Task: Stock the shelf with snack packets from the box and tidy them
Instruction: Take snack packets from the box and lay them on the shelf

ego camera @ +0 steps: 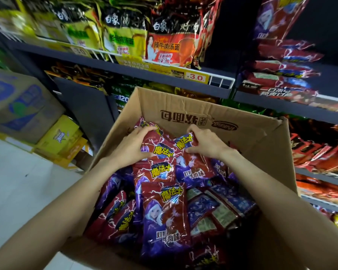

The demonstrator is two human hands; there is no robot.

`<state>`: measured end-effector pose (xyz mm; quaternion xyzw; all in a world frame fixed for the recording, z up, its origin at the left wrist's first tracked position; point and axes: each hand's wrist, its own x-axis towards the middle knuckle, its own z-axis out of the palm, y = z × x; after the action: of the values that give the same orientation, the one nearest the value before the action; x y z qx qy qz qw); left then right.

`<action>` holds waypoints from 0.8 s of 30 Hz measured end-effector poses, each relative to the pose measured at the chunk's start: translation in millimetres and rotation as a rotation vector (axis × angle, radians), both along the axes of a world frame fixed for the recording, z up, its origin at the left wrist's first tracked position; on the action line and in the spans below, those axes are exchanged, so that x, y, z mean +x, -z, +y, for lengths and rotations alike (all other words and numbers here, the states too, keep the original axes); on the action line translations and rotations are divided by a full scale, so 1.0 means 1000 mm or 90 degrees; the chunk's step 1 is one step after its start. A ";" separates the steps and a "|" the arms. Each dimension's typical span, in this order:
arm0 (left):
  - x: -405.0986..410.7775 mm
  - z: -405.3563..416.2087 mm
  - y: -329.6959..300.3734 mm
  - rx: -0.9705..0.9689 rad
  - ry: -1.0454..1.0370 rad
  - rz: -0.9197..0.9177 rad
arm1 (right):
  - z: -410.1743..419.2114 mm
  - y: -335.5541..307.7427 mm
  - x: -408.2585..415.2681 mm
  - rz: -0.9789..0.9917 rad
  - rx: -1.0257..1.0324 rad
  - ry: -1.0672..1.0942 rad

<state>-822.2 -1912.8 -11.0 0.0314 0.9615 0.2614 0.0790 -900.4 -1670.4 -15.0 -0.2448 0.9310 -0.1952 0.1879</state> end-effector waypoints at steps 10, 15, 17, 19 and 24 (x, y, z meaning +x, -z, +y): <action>0.003 0.016 -0.062 0.006 -0.014 0.185 | 0.065 -0.057 0.054 0.136 0.054 0.026; -0.008 0.037 -0.098 -0.077 -0.003 0.308 | 0.120 -0.147 0.073 0.236 -0.102 0.068; -0.014 0.049 -0.112 -0.071 0.012 0.337 | 0.144 -0.181 0.078 0.249 -0.210 0.121; -0.021 0.063 -0.126 -0.068 0.024 0.373 | 0.166 -0.208 0.080 0.280 -0.324 0.174; -0.029 0.097 -0.157 -0.022 0.052 0.496 | 0.214 -0.245 0.046 0.499 -0.480 0.309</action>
<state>-851.6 -1816.1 146.3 0.1653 0.9217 0.2105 -0.2808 -854.7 -1456.0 230.0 -0.1283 0.8268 -0.4446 -0.3197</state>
